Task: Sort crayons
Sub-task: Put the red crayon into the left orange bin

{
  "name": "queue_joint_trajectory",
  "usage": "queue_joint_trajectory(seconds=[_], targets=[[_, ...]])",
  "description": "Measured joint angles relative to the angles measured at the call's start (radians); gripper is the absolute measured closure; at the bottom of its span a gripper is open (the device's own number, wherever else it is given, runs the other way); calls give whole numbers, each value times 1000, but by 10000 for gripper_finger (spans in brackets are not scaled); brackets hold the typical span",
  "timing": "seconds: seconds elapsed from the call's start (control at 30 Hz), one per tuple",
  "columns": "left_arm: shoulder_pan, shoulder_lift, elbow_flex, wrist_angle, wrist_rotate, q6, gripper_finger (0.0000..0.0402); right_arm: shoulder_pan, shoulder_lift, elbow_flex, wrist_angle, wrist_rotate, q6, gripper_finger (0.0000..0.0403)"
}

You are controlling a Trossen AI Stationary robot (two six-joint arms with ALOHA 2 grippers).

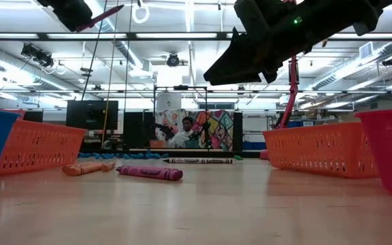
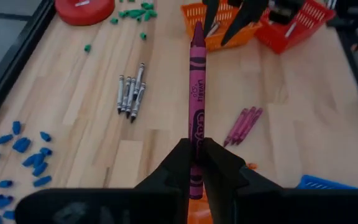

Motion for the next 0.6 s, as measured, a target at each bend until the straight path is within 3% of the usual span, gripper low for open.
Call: queue_joint_trajectory(seconds=[0.6], targets=[[-149, -11, 2, -238, 0, -566, 363, 0, 0, 0, 0, -7, 16, 264]])
